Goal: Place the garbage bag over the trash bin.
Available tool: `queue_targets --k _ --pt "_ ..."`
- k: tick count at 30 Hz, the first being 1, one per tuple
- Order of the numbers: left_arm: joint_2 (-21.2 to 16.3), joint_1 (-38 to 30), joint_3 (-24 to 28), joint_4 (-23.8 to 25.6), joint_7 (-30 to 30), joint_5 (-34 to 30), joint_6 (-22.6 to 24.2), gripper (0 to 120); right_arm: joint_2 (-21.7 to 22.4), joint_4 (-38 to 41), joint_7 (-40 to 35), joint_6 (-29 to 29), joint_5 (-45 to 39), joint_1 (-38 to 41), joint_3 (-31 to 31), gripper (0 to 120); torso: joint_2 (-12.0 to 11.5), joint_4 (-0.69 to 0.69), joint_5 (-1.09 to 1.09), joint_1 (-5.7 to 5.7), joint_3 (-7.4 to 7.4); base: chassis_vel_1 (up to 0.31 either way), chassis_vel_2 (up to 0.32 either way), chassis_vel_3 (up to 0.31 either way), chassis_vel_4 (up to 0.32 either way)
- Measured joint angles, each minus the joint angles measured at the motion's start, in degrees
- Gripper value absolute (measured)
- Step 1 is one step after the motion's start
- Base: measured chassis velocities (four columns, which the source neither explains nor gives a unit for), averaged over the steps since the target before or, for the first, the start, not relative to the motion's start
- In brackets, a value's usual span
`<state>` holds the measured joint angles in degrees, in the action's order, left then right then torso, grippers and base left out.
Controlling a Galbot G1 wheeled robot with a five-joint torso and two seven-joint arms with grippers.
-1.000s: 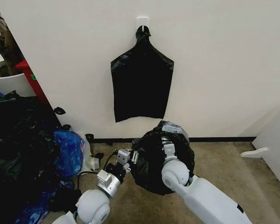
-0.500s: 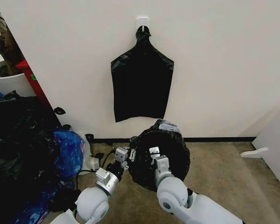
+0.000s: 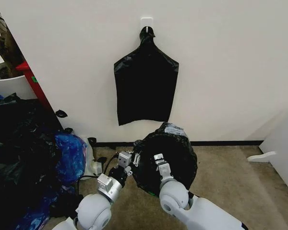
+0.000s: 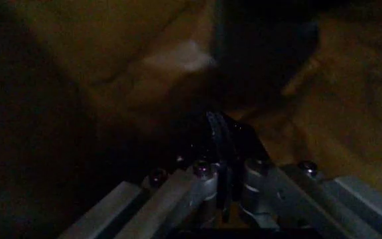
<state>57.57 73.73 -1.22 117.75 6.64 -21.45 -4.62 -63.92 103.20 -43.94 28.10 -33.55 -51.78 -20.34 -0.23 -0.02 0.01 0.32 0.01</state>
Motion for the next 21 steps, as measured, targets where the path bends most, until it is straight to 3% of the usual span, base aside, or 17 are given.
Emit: queue_targets --k 4,13,18,21 --pt "-0.1 -0.5 -0.4 -0.1 0.0 -0.6 0.2 2 0.6 1.8 1.5 -2.0 2.1 -0.5 0.3 0 0.0 0.00 0.00 0.00 0.00 0.000 0.000 0.000 0.000" --pt "0.0 -2.0 -2.5 -3.2 1.4 -2.4 1.3 2 4.4 11.0 8.6 -11.7 5.8 -1.6 -1.3 30 0.0 0.02 0.00 0.00 0.00 0.000 0.000 0.000 0.000" --pt "0.6 -3.6 -2.8 -6.4 1.5 -2.7 1.0 2 7.5 14.7 15.1 -20.4 14.5 -3.7 -1.8 51 0.0 0.00 0.00 0.00 0.00 0.000 0.000 0.000 0.000" --pt "0.5 -4.1 -3.0 -7.4 1.3 -2.8 0.5 2 8.4 15.3 17.0 -23.8 17.2 -4.7 -1.2 58 0.0 0.00 0.00 0.00 0.00 0.000 0.000 0.000 0.000"
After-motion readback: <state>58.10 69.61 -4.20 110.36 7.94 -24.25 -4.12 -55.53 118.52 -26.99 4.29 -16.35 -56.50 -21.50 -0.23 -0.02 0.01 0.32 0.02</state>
